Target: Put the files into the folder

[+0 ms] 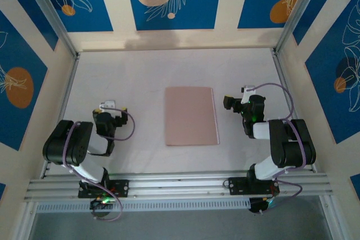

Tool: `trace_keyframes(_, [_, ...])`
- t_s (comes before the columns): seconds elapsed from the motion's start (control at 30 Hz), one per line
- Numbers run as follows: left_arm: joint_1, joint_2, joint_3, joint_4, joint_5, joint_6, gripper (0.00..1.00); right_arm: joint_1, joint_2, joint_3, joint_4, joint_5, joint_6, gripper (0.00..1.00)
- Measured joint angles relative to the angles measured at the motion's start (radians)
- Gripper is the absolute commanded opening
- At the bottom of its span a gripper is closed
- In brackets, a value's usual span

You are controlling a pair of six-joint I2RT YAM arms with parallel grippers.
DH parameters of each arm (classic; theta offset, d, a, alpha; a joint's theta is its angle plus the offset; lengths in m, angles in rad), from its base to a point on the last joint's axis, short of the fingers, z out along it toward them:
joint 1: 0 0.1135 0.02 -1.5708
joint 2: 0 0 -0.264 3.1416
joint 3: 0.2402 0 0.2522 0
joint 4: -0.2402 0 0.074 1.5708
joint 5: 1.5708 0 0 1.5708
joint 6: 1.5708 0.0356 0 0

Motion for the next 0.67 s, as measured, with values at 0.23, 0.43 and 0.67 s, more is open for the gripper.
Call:
trace_keyframes(0.23, [0.008, -0.018, 0.164, -0.110, 0.034, -0.006, 1.00, 0.000, 0.000, 0.000, 0.000, 0.000, 0.000, 0.99])
trace_keyframes(0.43, [0.008, -0.023, 0.167, -0.155, 0.045, -0.006, 1.00, 0.001, 0.000, 0.000, 0.002, 0.000, 0.000, 0.99])
trace_keyframes(0.67, [0.008, -0.023, 0.167, -0.173, 0.048, -0.006, 1.00, 0.003, 0.000, 0.000, 0.002, 0.003, 0.000, 0.99])
